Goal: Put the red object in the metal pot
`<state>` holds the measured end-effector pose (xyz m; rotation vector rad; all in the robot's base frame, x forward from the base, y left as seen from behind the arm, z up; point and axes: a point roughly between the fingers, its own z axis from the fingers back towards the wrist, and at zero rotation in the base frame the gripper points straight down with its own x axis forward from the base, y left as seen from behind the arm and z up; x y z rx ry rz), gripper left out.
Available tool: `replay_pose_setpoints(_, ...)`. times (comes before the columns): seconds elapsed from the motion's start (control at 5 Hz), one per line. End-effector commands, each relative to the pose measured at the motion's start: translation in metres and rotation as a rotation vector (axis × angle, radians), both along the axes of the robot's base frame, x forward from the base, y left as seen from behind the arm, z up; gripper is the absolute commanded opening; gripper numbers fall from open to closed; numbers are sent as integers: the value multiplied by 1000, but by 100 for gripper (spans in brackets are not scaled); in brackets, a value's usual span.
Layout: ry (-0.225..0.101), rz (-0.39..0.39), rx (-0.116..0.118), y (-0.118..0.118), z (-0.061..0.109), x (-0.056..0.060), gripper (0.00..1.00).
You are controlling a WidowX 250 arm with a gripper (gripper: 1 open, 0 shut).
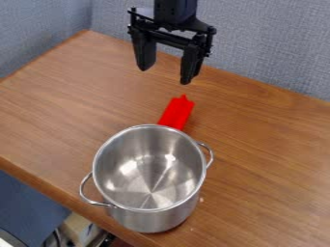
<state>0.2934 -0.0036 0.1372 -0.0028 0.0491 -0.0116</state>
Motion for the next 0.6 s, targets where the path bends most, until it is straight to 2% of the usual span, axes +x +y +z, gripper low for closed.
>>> replay_pose_setpoints(0.0, 20, 46, 1, 1, -7, -2, 100)
replay_pose_setpoints(0.2, 38, 66, 38, 12, -21, 13, 100)
replay_pose_setpoints(0.4, 29, 68, 56, 17, -31, 22, 100)
